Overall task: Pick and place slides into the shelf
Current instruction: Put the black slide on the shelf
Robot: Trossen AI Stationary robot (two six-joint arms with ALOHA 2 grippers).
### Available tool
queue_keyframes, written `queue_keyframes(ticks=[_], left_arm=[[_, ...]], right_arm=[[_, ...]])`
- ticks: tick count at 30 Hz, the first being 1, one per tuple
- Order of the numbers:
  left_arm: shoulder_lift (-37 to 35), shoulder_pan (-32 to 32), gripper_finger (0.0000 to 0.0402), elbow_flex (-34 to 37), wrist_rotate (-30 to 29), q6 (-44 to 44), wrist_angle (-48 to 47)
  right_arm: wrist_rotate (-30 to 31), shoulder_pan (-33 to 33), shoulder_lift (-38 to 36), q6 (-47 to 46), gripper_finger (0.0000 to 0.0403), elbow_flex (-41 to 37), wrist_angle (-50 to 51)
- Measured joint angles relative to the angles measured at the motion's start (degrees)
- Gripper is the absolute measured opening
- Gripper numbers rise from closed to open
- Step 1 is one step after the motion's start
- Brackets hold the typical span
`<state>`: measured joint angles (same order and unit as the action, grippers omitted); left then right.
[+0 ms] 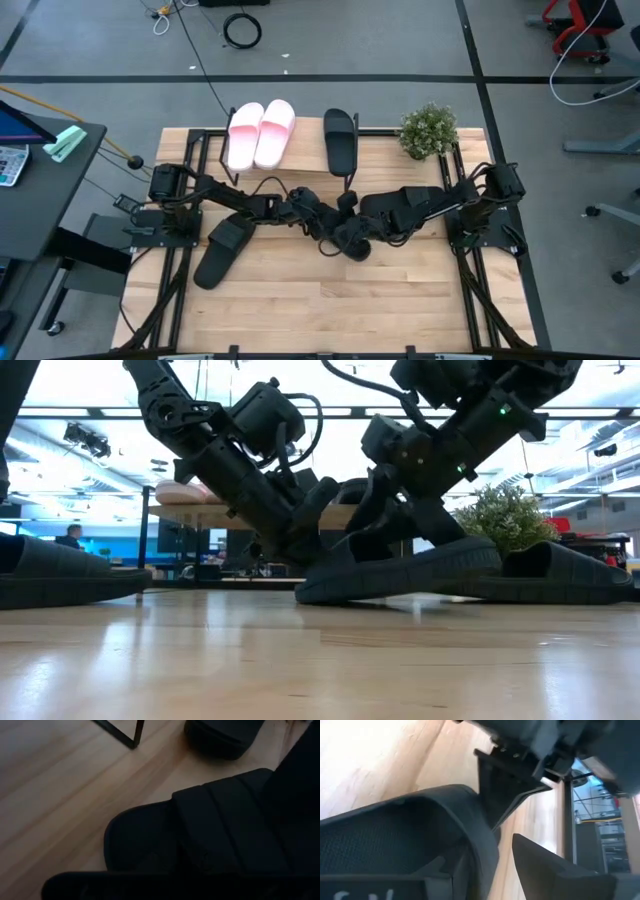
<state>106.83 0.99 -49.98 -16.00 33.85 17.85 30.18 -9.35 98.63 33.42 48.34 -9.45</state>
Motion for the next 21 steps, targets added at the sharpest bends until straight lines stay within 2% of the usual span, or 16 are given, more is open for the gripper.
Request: queue_keyframes(ticks=[4, 9, 18, 21], left_arm=[[0.0, 0.7, 0.0005, 0.0, 1.4, -0.8, 2.0], [0.0, 0.8, 0.0014, 0.0, 1.9, -2.0, 1.6], [-0.1, 0.8, 0.0005, -0.1, 2.3, -3.5, -0.9], [-0.1, 0.8, 0.0007, -0.2, 2.3, -3.5, -1.6]], right_arm=[[-2.2, 1.7, 0.9, 0.0, 0.0151, 0.0, -0.1], [-1.4, 1.9, 1.0, 0.3, 0.0141, 0.0, 0.4], [-0.5, -3.9, 0.5, -4.3, 0.0057, 0.0, 1.4], [2.6, -6.6, -0.2, -6.0, 0.0033, 0.0, 3.8]])
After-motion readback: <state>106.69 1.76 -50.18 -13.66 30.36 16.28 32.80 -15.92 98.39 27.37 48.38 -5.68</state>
